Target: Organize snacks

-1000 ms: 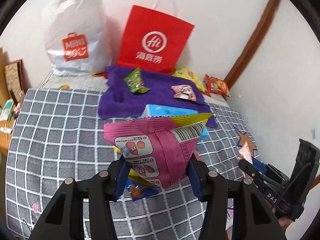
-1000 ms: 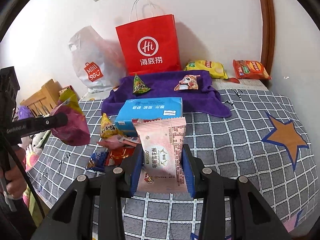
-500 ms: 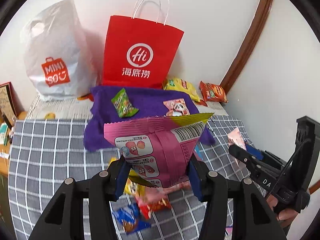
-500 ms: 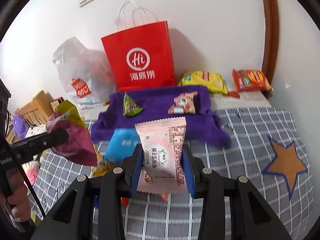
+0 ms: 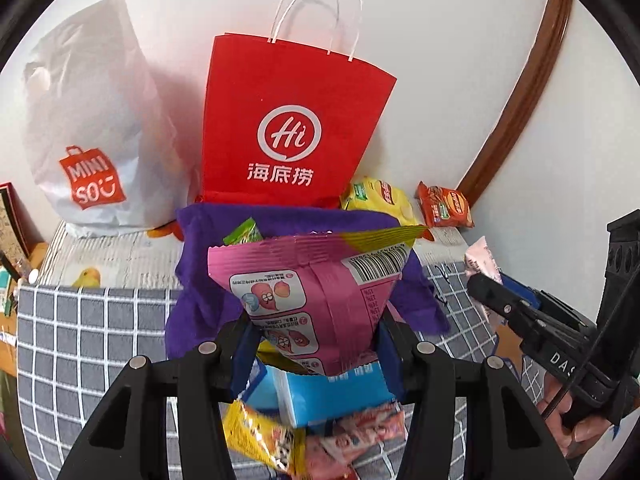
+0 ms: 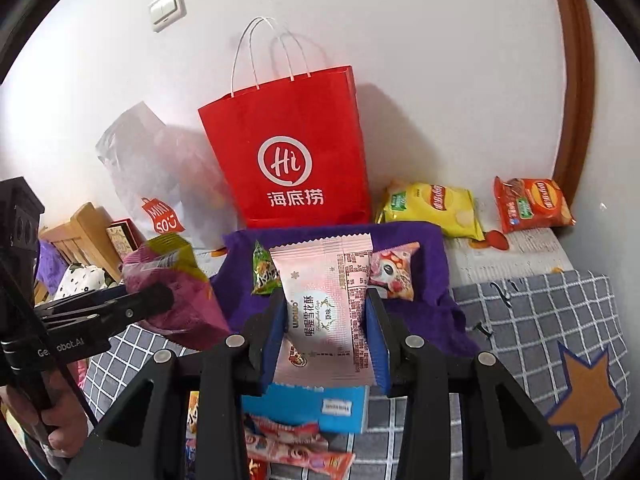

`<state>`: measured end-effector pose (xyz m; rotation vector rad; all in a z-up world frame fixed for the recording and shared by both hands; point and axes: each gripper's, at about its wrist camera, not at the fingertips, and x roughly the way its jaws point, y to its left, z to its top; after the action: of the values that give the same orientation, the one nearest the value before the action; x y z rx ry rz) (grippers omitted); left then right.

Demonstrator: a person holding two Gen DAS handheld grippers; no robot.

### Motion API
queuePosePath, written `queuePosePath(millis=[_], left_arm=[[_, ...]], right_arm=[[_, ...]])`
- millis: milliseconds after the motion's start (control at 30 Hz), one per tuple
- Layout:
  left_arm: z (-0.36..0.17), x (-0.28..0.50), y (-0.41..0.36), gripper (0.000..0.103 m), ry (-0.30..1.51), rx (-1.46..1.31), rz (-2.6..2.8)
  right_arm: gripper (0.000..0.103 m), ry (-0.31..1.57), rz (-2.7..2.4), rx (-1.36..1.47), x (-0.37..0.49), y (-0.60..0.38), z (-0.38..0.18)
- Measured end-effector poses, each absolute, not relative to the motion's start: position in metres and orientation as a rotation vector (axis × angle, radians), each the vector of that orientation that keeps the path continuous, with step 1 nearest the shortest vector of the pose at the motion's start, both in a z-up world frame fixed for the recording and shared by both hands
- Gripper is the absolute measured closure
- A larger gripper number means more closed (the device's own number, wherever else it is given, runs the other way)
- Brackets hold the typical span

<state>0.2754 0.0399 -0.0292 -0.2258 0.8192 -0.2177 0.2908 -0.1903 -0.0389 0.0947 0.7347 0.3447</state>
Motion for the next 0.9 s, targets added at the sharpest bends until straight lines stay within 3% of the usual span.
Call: queuePosePath(millis=[600,900], left_arm=[[-0.042,0.354,0.054,0.053,0.844,-0.19,-0.164],[-0.077,0.375,0.067,0.053,0.927,-0.196,-0.116]], right_arm=[[0.065,0.778,0.384,0.086,0.373,-0.168,-0.053],[0.065,0.869,0.374,0.091,0.404,-0.177,-0.089]])
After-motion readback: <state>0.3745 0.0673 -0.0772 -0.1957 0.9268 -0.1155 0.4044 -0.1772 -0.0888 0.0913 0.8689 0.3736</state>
